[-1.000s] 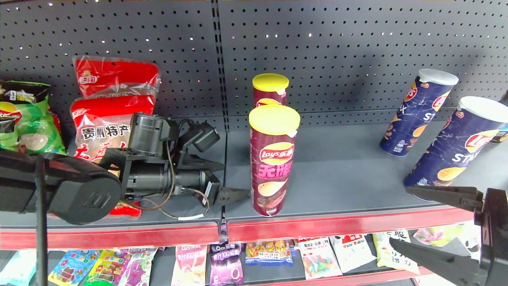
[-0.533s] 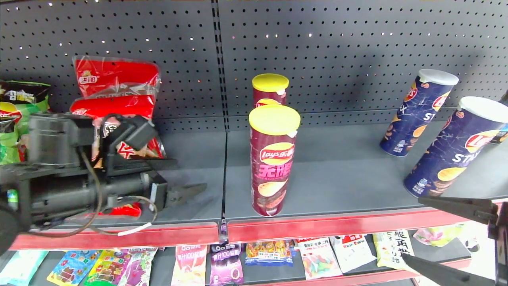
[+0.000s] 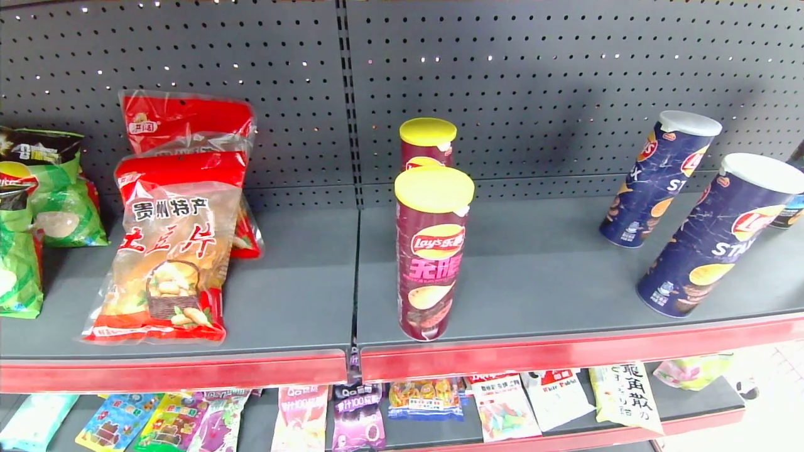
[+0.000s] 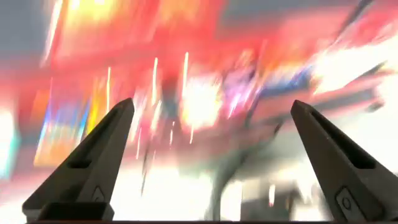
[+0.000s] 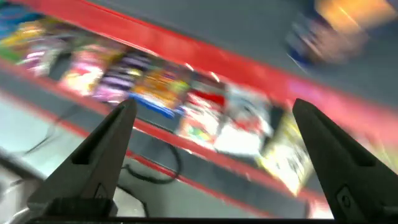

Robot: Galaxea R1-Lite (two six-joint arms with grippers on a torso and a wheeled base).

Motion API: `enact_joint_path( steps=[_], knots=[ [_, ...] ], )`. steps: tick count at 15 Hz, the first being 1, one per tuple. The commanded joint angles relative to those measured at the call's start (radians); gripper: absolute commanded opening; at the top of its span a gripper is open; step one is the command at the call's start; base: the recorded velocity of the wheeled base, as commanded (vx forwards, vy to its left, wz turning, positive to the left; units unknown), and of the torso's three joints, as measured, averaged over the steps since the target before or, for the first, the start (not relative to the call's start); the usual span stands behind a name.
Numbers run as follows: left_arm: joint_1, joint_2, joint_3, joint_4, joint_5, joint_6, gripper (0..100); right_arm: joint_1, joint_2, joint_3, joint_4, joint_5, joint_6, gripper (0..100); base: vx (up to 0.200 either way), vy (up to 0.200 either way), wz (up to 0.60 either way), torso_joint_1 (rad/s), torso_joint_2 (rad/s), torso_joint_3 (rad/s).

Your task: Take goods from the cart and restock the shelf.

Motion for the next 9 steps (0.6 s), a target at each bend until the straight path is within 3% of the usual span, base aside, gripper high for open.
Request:
enact_joint_path(
  steps=[1,2,3,4,6,7,8,9],
  knots=[
    [0.271,-0.348,-0.052,0.249,0.077,-0.074,100,-0.300,-0.198,0.039,0.112,-0.097,0.063,100,0.000,0.000,0.00,0.000,0.00,0.000],
    [0.277,-0.419,-0.002,0.238,0.066,-0.068,100,-0.394,-0.207,0.055,0.127,-0.095,0.063,100,0.000,0.000,0.00,0.000,0.00,0.000],
    [0.266,-0.490,0.050,0.227,0.029,-0.037,100,-0.463,-0.220,0.089,0.133,-0.094,0.063,100,0.000,0.000,0.00,0.000,0.00,0.000],
    [0.264,-0.483,0.090,0.168,-0.007,-0.025,100,-0.486,-0.273,0.136,0.132,-0.063,0.062,100,0.000,0.000,0.00,0.000,0.00,0.000],
    [0.264,-0.485,0.239,-0.148,-0.101,0.007,100,-0.475,-0.324,0.174,0.086,0.121,0.025,100,0.000,0.000,0.00,0.000,0.00,0.000],
    [0.264,-0.485,0.342,-0.291,-0.096,0.029,100,-0.474,-0.327,0.202,0.024,0.123,-0.036,100,0.000,0.000,0.00,0.000,0.00,0.000],
    [0.264,-0.485,0.480,-0.490,-0.089,0.046,100,-0.474,-0.327,0.266,-0.120,0.144,-0.047,100,0.000,0.000,0.00,0.000,0.00,0.000],
    [0.264,-0.483,0.500,-0.530,-0.076,0.056,100,-0.474,-0.328,0.314,-0.253,0.219,-0.042,100,0.000,0.000,0.00,0.000,0.00,0.000]
  ],
)
